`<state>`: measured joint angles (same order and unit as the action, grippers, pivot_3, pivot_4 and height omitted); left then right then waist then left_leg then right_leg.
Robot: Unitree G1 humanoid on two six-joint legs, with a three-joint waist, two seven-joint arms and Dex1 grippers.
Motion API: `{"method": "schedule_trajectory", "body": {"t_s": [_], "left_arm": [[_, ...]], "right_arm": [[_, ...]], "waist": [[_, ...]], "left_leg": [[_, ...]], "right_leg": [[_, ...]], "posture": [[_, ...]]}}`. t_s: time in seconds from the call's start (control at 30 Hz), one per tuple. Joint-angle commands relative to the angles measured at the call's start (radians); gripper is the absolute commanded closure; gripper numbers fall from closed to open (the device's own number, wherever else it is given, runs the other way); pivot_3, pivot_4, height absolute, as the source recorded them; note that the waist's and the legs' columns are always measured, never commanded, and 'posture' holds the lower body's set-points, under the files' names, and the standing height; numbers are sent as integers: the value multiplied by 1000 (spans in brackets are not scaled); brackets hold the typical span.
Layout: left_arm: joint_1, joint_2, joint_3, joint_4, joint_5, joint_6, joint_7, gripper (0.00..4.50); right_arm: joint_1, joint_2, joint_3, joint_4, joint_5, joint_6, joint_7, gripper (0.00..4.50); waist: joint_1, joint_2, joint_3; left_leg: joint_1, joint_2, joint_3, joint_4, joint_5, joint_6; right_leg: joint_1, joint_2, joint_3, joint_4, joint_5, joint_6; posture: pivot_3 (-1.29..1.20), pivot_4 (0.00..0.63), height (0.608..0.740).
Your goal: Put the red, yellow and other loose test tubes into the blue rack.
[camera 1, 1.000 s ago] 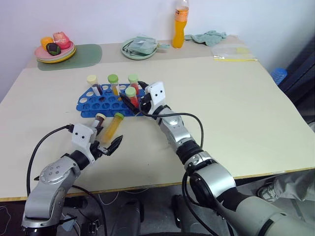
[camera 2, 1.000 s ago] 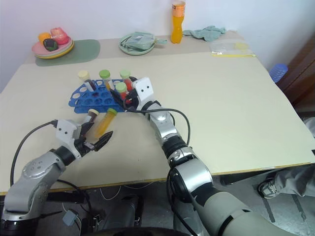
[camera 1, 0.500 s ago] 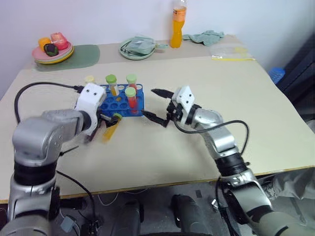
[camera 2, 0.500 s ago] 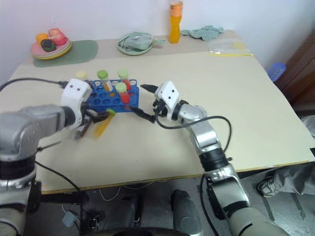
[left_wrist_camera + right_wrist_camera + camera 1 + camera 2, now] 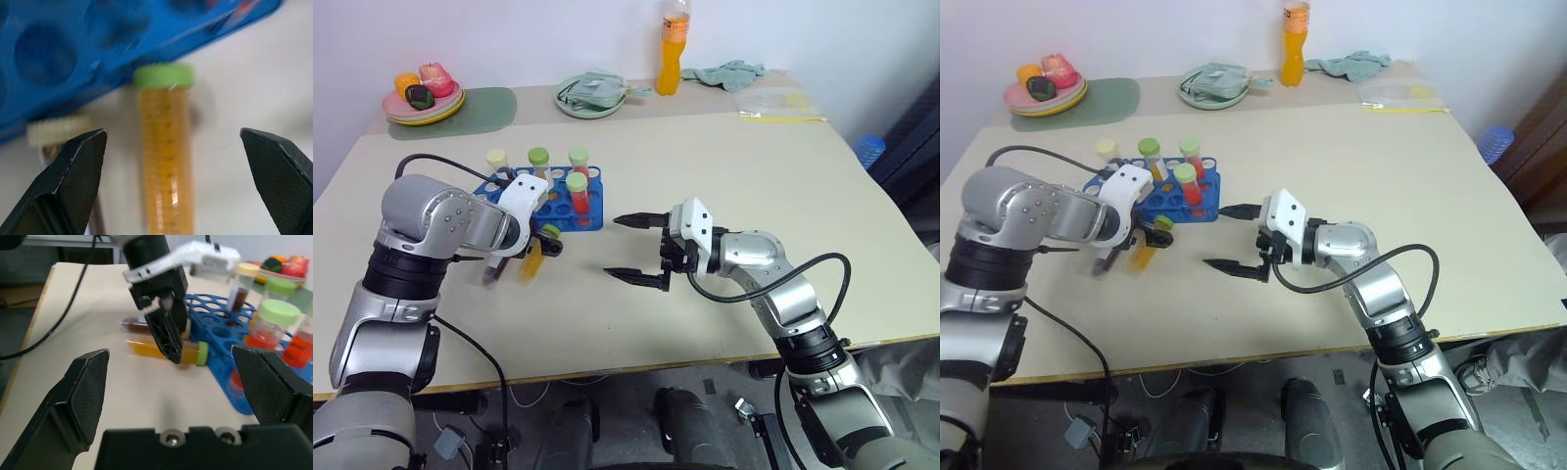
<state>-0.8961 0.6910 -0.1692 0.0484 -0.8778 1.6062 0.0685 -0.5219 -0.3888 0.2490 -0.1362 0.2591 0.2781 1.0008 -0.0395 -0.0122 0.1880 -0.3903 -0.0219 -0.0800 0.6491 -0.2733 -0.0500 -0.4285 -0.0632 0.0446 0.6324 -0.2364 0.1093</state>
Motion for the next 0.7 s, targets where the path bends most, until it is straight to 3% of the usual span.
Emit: {"method": "schedule_trajectory", "body": {"t_s": [0.03,0.1,0.2,0.37,0.4,0.5,0.57,0.7], "left_arm": [[-17,-20,11,20,-44,8,77,0],[-11,-43,26,46,-54,8,117,0],[-8,-68,41,69,-61,8,160,838],[2,-49,60,42,-111,8,197,3391],[9,-28,59,14,-135,8,190,3714],[52,83,62,-130,-234,8,139,3753],[126,164,145,-301,-280,8,63,3753],[303,242,311,-562,-165,-209,-34,3753]], "right_arm": [[0,-3,-2,-49,17,0,1,84],[0,0,-1,-51,17,1,-2,84],[-1,5,2,-50,18,0,-4,0],[2,13,12,-56,19,3,-4,0],[2,13,13,-58,18,4,-5,0],[0,13,12,-62,20,6,-8,0],[0,11,4,-63,27,11,-10,0],[4,13,-1,-49,28,8,-16,0]], "waist": [[3,0,0],[5,0,0],[5,0,0],[1,0,0],[-1,0,0],[-5,-1,0],[-7,-1,0],[2,-1,0]], "left_leg": [[0,0,0,0,0,0],[0,0,0,1,0,0],[0,-1,0,1,2,-3],[0,0,0,0,3,-5],[0,0,0,0,3,-5],[-1,0,0,0,3,-5],[-1,0,0,-1,3,-6],[-1,0,2,-1,3,-6]], "right_leg": [[0,0,0,0,0,0],[0,0,0,0,0,0],[0,0,0,0,0,0],[0,0,0,0,0,0],[0,0,0,0,0,0],[-1,0,0,0,0,0],[-2,0,1,0,0,0],[-1,0,1,0,0,0]], "posture": [[0,150,740],[0,150,740],[0,150,740],[0,150,740],[0,150,740],[0,150,740],[0,150,740],[0,150,740]]}}
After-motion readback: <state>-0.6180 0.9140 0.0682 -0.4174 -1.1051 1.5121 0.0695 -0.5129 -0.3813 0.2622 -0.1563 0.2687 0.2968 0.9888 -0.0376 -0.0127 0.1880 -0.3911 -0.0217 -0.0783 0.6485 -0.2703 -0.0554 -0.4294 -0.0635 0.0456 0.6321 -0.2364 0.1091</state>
